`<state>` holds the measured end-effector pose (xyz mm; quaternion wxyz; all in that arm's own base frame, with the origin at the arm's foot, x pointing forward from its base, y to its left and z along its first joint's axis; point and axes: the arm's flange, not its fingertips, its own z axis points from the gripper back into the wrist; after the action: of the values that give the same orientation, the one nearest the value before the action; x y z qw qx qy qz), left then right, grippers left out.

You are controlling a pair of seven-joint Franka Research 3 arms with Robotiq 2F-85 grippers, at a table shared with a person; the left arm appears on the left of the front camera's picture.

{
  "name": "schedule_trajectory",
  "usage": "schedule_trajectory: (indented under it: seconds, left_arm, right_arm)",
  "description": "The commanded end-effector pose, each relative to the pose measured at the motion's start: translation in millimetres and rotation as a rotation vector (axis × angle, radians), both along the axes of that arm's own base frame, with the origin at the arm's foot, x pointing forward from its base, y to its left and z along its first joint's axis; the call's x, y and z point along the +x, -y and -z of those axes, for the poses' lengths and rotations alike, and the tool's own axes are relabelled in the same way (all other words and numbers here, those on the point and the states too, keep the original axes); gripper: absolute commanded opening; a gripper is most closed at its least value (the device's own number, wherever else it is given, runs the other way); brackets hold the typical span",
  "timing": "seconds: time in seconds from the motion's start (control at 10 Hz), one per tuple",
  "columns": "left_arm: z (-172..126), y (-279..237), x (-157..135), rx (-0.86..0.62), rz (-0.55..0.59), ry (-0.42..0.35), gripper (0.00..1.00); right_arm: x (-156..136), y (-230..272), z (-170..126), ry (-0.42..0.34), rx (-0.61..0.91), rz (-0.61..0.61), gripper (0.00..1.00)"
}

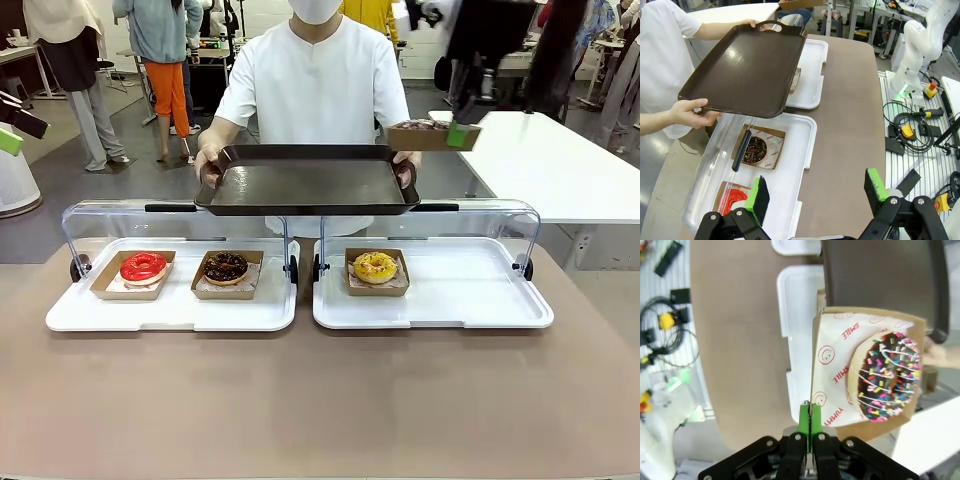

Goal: Provide the desired donut to the person.
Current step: Place the picked Paper togo box onto the Handle tray extended by the person.

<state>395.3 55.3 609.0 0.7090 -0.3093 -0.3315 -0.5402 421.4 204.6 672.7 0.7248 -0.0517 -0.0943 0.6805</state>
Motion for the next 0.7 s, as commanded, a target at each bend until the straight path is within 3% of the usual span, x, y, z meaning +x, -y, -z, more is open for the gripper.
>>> schedule_trajectory:
  seconds: [0.0, 0.4, 0.6]
  left_arm:
    - [-0.8, -0.7, -0.5, -0.003, 0.003, 0.001, 1.0]
    - [-0.8, -0.7, -0.5, -0.003, 0.003, 0.001, 1.0]
    - [-0.8, -0.7, -0.5, -0.003, 0.003, 0.001, 1.0]
  right_arm:
    - [24.1, -34.4, -2.2, -0.004, 0.029, 0.043, 0.01]
    - [56.5, -101.5, 33.9, -0.064, 0.041, 0.048, 0.01]
    - [75.6, -121.4, 49.2, -0.07, 0.012, -0.008, 0.01]
